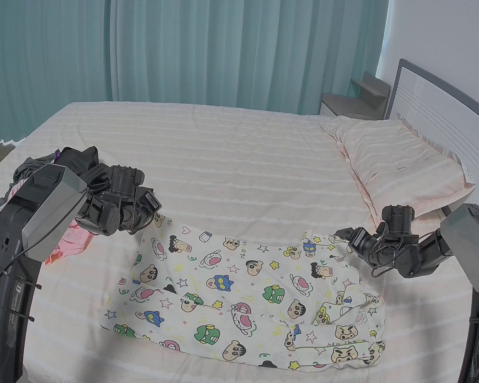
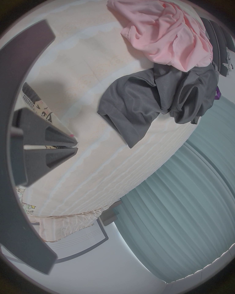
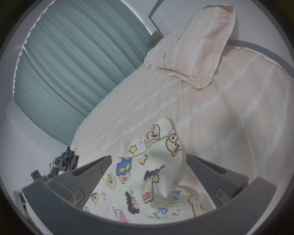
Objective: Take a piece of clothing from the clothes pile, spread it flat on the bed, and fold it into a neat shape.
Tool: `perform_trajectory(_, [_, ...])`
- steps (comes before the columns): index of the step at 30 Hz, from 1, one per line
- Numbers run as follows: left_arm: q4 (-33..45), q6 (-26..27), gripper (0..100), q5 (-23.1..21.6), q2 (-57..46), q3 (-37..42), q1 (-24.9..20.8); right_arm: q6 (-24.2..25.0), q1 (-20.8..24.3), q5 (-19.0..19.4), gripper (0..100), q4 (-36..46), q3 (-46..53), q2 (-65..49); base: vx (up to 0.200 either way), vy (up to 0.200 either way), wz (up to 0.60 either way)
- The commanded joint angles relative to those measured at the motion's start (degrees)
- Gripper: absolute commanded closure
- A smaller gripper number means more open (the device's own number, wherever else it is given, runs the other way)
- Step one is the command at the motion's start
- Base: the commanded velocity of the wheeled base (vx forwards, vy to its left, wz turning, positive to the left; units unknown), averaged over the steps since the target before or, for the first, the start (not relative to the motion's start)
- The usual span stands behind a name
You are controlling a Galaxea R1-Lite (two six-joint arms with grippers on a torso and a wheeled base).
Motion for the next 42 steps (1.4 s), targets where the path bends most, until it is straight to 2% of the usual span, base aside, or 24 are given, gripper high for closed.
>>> perform_trajectory(1, [-0.03,-0.13,100,-0.06,-0.85,0.79,-0.12,0.1,0.04,-0.16,0,0.8,-3.29,4.68,0.0,0.0,0.0])
perform_trajectory(12, [-0.03,-0.13,100,-0.06,-0.85,0.97,-0.2,-0.08,2.33,-0.16,0,2.91,-7.07,7.76,0.0,0.0,0.0])
perform_trajectory(13, [-0.03,-0.13,100,-0.06,-0.77,0.97,-0.2,-0.08,2.86,-0.16,100,3.44,-7.86,8.2,0.0,0.0,0.0])
perform_trajectory(32, [1.02,0.39,100,0.2,-3.4,1.41,-0.03,0.8,0.4,0.63,100,2.21,-6.72,5.03,0.0,0.0,0.0])
perform_trajectory(42, [1.2,1.19,100,0.2,-3.75,0.97,0.15,0.71,-0.13,1.33,100,-1.39,-5.49,4.77,0.0,0.0,0.0])
